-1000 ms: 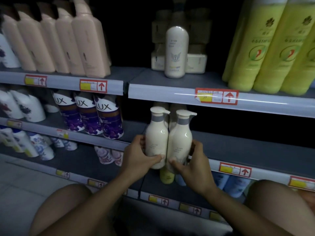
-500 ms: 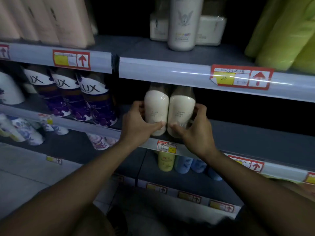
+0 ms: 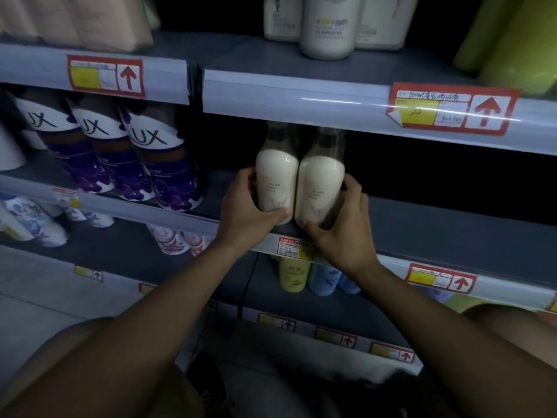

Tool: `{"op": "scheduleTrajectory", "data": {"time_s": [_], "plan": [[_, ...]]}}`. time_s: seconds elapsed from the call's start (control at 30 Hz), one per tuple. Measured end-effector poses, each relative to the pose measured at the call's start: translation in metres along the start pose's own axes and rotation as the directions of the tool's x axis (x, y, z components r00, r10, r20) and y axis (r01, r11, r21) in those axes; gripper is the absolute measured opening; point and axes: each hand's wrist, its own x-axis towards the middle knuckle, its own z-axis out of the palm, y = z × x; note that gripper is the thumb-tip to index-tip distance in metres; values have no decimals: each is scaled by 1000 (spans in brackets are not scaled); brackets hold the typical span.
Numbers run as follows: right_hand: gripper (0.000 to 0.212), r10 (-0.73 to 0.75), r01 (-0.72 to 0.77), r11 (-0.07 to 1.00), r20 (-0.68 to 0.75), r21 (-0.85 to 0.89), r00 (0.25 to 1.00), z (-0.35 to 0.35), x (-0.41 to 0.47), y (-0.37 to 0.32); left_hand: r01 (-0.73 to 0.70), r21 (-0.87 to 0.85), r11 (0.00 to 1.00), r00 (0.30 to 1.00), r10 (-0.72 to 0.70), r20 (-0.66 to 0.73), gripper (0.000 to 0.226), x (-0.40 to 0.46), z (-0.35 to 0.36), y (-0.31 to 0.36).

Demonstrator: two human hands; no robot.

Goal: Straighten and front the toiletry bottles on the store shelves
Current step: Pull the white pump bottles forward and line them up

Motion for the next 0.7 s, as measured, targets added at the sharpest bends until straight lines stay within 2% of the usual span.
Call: {"op": "scheduleTrajectory", "data": {"time_s": [0.23, 0.7], "plan": [[79, 53, -53, 998, -16, -29, 998, 1, -1, 6, 36, 11, 999, 999, -36, -11, 79, -3, -1, -3], [78, 24, -24, 999, -16, -23, 1000, 13, 11, 2, 56, -69, 996, 998, -57, -16, 75, 9, -3, -14]]}}
